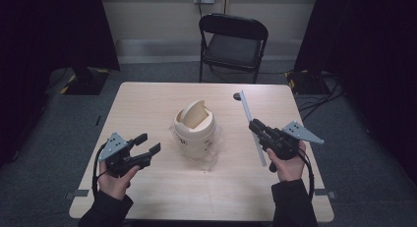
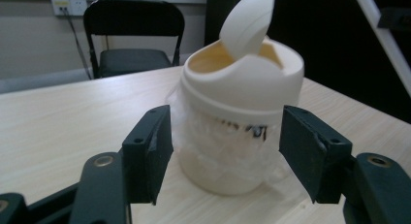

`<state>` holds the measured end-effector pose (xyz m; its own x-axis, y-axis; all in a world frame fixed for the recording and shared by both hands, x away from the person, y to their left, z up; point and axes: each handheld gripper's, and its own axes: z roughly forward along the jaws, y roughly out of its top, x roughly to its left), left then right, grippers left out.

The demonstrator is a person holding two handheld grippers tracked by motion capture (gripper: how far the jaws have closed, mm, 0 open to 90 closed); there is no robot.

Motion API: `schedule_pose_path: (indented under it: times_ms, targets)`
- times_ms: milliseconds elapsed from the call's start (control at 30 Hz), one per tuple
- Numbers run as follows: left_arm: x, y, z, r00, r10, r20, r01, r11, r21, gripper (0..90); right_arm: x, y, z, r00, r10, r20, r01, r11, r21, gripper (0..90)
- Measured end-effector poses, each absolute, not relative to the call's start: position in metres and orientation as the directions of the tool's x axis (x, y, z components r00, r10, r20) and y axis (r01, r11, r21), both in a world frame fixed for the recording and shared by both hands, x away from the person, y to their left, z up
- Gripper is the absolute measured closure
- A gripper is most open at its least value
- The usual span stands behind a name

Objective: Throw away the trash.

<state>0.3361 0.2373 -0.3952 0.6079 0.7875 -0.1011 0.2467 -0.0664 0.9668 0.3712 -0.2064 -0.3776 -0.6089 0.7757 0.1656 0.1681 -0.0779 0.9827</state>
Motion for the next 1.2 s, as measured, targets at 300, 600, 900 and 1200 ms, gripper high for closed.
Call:
schedule_pose_path:
  times_ms: [300,600,900,1200]
  targets:
    - [0.341,0.213,-0.377,0.645,0.754,-0.128,0.224,-0.026,0.974,39.7,0.368,-0.195,-0.378,-0.649,0.743,0.163,0.168,-0.069,0.983,80.4]
    - [0.346,0.191,-0.359,0.679,0.724,-0.119,0.188,-0.014,0.982,41.6,0.366,-0.188,-0.378,-0.676,0.719,0.159,0.163,-0.064,0.985,80.4]
    - [0.358,0.163,-0.348,0.711,0.691,-0.133,0.178,0.006,0.984,44.6,0.364,-0.18,-0.379,-0.697,0.7,0.156,0.162,-0.058,0.985,80.4]
    - [0.365,0.143,-0.343,0.729,0.67,-0.142,0.18,0.012,0.984,45.7,0.363,-0.175,-0.381,-0.714,0.683,0.154,0.164,-0.051,0.985,80.4]
